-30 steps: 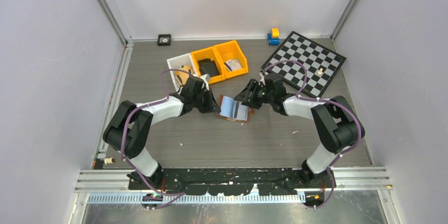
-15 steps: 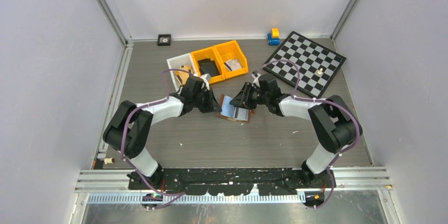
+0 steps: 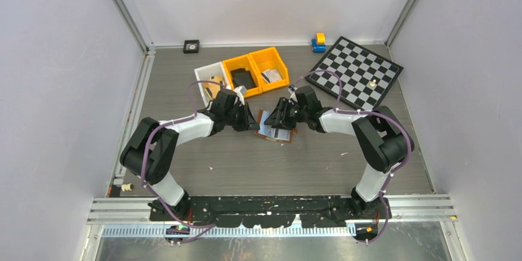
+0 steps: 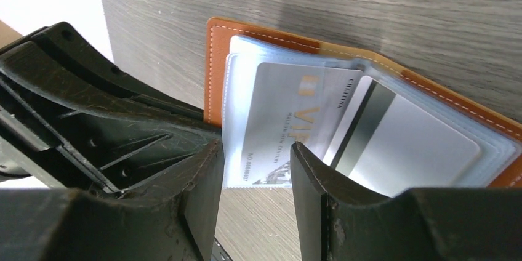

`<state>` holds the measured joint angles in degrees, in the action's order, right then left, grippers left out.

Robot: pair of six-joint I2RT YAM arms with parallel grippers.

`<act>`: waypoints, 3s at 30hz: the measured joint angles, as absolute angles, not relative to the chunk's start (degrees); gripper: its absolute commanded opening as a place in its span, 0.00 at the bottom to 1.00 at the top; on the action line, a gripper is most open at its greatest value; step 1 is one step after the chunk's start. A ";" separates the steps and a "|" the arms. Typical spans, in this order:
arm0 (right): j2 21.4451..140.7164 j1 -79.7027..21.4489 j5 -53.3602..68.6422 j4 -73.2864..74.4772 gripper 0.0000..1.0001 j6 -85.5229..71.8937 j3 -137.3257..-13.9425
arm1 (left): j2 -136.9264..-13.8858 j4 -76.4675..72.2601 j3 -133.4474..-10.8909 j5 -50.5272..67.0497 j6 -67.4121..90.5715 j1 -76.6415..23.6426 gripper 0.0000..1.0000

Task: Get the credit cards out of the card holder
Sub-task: Remove the credit card from the card holder.

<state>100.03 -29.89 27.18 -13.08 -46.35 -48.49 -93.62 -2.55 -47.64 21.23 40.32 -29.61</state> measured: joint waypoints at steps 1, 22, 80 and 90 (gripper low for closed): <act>100.03 -29.89 26.79 -12.34 0.49 -46.17 -48.69 | -93.62 -2.72 -47.53 21.21 40.34 -29.61 0.08; 101.69 -29.89 24.53 -9.08 0.49 -45.15 -50.33 | -93.58 -3.73 -46.33 22.09 40.62 -29.47 0.21; 101.80 -25.67 22.20 -7.64 0.05 -45.15 -48.62 | -95.74 -14.00 -42.89 28.69 44.14 -27.99 0.66; 102.04 -26.11 22.20 -6.68 0.05 -44.80 -49.32 | -95.29 -19.38 -41.30 30.20 44.86 -27.99 0.83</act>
<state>102.04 -26.11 22.20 -6.68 -44.80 -49.32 -95.29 -19.38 -41.30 30.20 44.86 -27.99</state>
